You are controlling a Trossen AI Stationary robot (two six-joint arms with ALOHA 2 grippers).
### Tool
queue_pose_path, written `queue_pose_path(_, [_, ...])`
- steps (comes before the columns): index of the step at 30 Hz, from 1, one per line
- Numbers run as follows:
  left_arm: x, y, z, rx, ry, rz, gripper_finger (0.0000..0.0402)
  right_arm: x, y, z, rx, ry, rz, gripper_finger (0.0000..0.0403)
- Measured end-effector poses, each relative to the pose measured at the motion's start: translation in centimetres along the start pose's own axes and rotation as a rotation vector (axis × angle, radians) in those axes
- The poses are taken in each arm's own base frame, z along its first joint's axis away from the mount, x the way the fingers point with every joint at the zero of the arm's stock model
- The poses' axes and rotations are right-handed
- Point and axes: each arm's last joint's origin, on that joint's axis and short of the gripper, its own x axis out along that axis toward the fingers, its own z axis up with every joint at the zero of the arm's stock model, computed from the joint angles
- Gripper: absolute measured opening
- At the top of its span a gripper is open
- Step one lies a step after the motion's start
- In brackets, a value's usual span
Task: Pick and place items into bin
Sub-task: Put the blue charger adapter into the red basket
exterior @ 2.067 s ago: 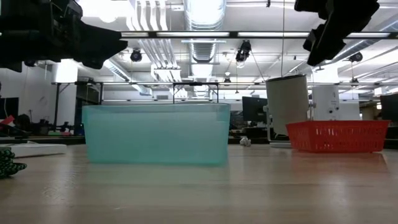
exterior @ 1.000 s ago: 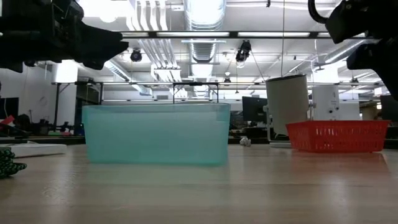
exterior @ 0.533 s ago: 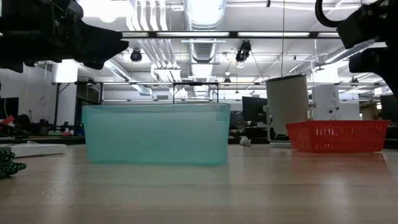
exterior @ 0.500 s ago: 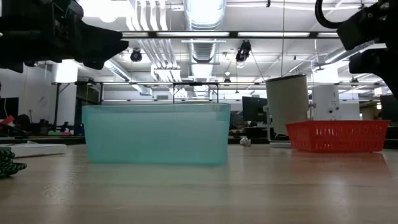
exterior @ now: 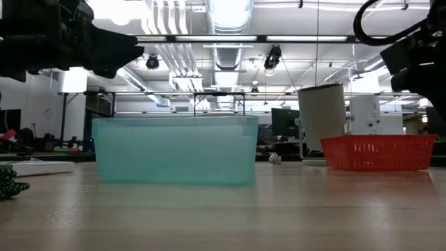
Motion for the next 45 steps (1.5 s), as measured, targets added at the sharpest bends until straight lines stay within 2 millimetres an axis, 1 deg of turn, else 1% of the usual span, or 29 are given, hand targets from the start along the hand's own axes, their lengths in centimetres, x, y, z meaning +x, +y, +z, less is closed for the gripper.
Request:
queue_pose_path(8, [0.0,0.0,0.0,0.0,0.001,0.0,0.0199,0.7,0.1,0.2,-0.029,0.018,-0.014,0.0246])
queue_pose_path(28, [0.0,0.0,-0.1,0.0,0.007,-0.001,0.0199,2.7,0.2,0.4,-0.032,0.083,-0.061,0.0235])
queue_pose_path(36, [0.0,0.0,-0.1,0.0,0.005,-0.002,0.0199,2.7,0.2,0.4,-0.032,0.083,-0.061,0.0234])
queue_pose_path(45, [0.0,0.0,-0.1,0.0,0.006,-0.002,0.0199,2.7,0.2,0.4,-0.032,0.082,-0.06,0.022])
